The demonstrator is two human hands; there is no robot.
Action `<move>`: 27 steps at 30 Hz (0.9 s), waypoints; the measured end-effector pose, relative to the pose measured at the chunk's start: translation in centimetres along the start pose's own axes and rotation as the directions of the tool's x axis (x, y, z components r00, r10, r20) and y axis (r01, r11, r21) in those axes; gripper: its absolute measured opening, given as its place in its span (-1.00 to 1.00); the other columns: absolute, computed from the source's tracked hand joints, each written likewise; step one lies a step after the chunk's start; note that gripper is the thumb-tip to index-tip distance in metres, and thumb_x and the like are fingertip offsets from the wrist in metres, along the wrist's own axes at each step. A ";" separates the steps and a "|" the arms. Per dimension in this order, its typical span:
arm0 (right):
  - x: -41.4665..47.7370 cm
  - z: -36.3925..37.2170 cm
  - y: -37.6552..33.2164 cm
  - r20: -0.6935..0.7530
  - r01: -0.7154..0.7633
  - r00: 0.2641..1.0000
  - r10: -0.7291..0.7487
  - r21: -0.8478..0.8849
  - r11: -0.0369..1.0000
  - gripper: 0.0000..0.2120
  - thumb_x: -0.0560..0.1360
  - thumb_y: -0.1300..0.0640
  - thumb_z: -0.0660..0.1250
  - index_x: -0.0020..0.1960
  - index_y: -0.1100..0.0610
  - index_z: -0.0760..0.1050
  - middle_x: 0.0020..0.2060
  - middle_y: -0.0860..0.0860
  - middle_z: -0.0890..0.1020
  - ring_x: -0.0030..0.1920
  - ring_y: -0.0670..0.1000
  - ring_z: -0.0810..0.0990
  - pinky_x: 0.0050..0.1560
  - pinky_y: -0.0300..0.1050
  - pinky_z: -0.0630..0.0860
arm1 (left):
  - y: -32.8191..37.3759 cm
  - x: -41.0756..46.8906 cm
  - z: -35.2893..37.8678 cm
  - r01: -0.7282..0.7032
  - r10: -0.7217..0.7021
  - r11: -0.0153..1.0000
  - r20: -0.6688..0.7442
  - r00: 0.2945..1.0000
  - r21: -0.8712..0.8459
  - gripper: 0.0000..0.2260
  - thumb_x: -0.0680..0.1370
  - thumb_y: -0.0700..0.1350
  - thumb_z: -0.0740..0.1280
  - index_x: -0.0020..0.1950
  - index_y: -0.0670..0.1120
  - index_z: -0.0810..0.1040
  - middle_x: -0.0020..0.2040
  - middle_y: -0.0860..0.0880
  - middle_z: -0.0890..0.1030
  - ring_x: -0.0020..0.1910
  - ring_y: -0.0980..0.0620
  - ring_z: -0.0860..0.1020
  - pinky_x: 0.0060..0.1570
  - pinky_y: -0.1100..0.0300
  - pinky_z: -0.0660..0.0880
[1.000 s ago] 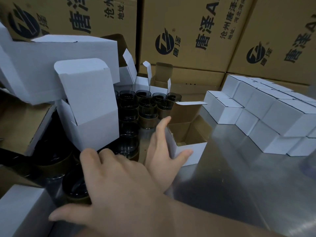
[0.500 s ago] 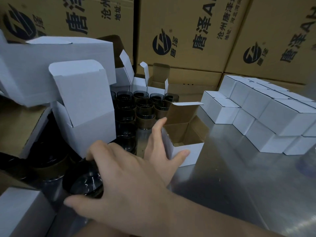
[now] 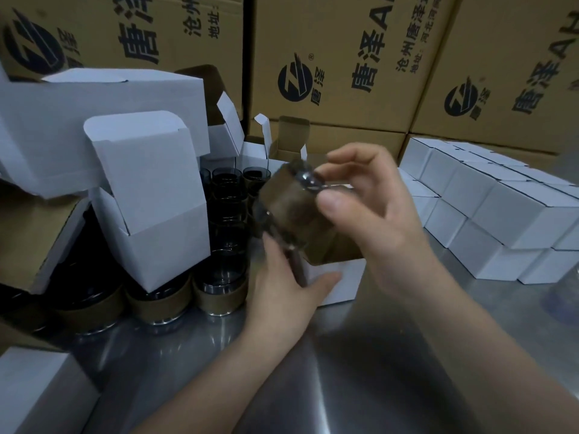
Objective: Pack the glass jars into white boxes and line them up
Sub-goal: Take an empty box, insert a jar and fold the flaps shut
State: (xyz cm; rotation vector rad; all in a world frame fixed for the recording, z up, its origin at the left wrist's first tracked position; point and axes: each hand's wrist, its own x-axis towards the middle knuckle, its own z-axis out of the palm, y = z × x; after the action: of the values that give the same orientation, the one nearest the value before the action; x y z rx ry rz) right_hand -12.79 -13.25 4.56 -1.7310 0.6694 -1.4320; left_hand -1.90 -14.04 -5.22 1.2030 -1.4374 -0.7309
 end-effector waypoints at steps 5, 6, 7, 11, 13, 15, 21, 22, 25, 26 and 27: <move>0.7 -2.8 1.0 -0.103 -0.029 0.994 0.031 0.022 0.999 -0.67 0.42 0.13 0.34 0.16 0.05 0.39 -0.06 -0.04 0.58 0.00 -0.02 0.60 0.01 -0.04 0.56 | -0.5 0.0 -0.4 0.020 -0.018 0.994 0.024 1.000 -0.104 -0.27 0.36 -0.05 0.58 0.31 0.29 0.18 0.25 0.08 0.57 0.23 0.10 0.56 0.25 -0.01 0.51; 0.8 -3.1 1.3 -0.118 -0.031 0.992 0.035 0.036 0.999 -0.69 0.43 0.14 0.31 0.16 0.05 0.39 -0.06 -0.03 0.58 0.00 -0.02 0.59 0.00 -0.06 0.55 | -0.4 0.0 -0.4 0.021 -0.018 0.993 0.029 0.999 -0.119 -0.27 0.37 -0.08 0.58 0.32 0.26 0.19 0.26 0.06 0.56 0.24 0.09 0.55 0.26 -0.01 0.50; 0.8 -3.2 1.5 -0.122 -0.031 0.992 0.036 0.045 0.999 -0.69 0.43 0.15 0.30 0.16 0.05 0.39 -0.06 0.00 0.57 0.00 -0.02 0.58 0.00 -0.09 0.54 | -0.4 0.0 -0.4 0.021 -0.017 0.991 0.032 0.999 -0.135 -0.26 0.37 -0.09 0.59 0.33 0.25 0.19 0.27 0.05 0.55 0.25 0.08 0.55 0.27 -0.01 0.49; 0.6 -3.8 2.1 -0.127 -0.050 0.991 0.053 0.027 0.998 -0.67 0.41 0.17 0.31 0.16 0.05 0.38 0.04 0.15 0.55 0.06 0.07 0.55 0.09 0.03 0.47 | -0.4 0.1 -0.4 0.018 -0.014 0.989 0.027 1.000 -0.150 -0.26 0.37 -0.12 0.59 0.36 0.20 0.20 0.29 0.01 0.53 0.26 0.05 0.53 0.28 -0.02 0.48; 0.5 -4.0 2.2 -0.116 -0.058 0.991 0.060 0.018 0.998 -0.64 0.41 0.20 0.32 0.18 0.07 0.37 0.08 0.20 0.54 0.07 0.10 0.56 0.12 0.06 0.48 | -0.4 0.1 -0.4 0.013 -0.010 0.988 0.022 1.000 -0.152 -0.25 0.37 -0.13 0.59 0.37 0.19 0.21 0.28 0.01 0.53 0.27 0.05 0.53 0.28 -0.02 0.48; 0.5 -4.3 2.3 -0.104 -0.050 0.993 0.051 0.007 0.999 -0.63 0.41 0.23 0.34 0.18 0.08 0.35 0.10 0.21 0.54 0.08 0.10 0.59 0.14 0.02 0.53 | -0.5 0.1 -0.4 0.015 -0.011 0.987 0.023 1.000 -0.160 -0.25 0.37 -0.12 0.59 0.38 0.19 0.20 0.28 0.02 0.53 0.26 0.07 0.53 0.28 -0.02 0.48; 0.2 -4.9 2.3 -0.072 -0.014 0.997 0.005 -0.127 0.992 -0.59 0.39 0.27 0.43 0.13 0.10 0.32 0.11 0.13 0.57 0.15 0.13 0.63 0.18 0.12 0.57 | -0.5 0.1 -0.4 0.022 -0.017 0.987 0.035 0.999 -0.157 -0.25 0.38 -0.11 0.58 0.36 0.24 0.19 0.27 0.05 0.54 0.24 0.09 0.54 0.26 -0.01 0.51; 0.2 -4.9 2.4 -0.070 -0.010 0.998 -0.001 -0.144 0.989 -0.58 0.38 0.25 0.45 0.13 0.10 0.32 0.11 0.12 0.57 0.16 0.14 0.62 0.21 0.18 0.55 | -0.5 0.1 -0.3 0.021 -0.016 0.987 0.035 0.999 -0.159 -0.26 0.38 -0.11 0.58 0.35 0.25 0.19 0.26 0.05 0.55 0.25 0.09 0.54 0.26 -0.01 0.51; 0.1 -5.0 2.4 -0.061 -0.010 0.998 -0.002 -0.186 0.983 -0.54 0.33 0.12 0.48 0.11 0.08 0.32 0.11 0.11 0.54 0.18 0.14 0.60 0.25 0.24 0.51 | -0.5 0.0 -0.3 0.017 -0.012 0.988 0.034 0.999 -0.152 -0.26 0.38 -0.11 0.58 0.35 0.26 0.19 0.25 0.07 0.56 0.24 0.11 0.54 0.26 0.00 0.51; 0.1 -5.0 2.5 -0.057 -0.014 0.998 0.002 -0.205 0.979 -0.54 0.33 0.09 0.48 0.11 0.06 0.32 0.12 0.14 0.54 0.20 0.13 0.59 0.26 0.25 0.50 | -0.5 0.0 -0.3 0.015 -0.010 0.989 0.034 0.999 -0.148 -0.26 0.38 -0.11 0.58 0.34 0.27 0.19 0.25 0.07 0.56 0.25 0.11 0.54 0.27 0.00 0.50; 0.1 -5.1 2.6 -0.053 -0.018 0.999 0.006 -0.227 0.974 -0.54 0.32 0.08 0.49 0.11 0.05 0.33 0.14 0.17 0.53 0.21 0.13 0.58 0.28 0.25 0.48 | -0.5 0.0 -0.3 0.012 -0.007 0.990 0.035 0.999 -0.143 -0.26 0.38 -0.11 0.58 0.33 0.28 0.19 0.25 0.08 0.56 0.25 0.11 0.54 0.27 0.00 0.50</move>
State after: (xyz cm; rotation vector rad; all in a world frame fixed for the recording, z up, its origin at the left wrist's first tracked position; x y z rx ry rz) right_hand -17.47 -15.96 2.81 -1.8650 0.9005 -1.4419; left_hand -1.47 -14.15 -5.63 1.0917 -1.3841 -0.8504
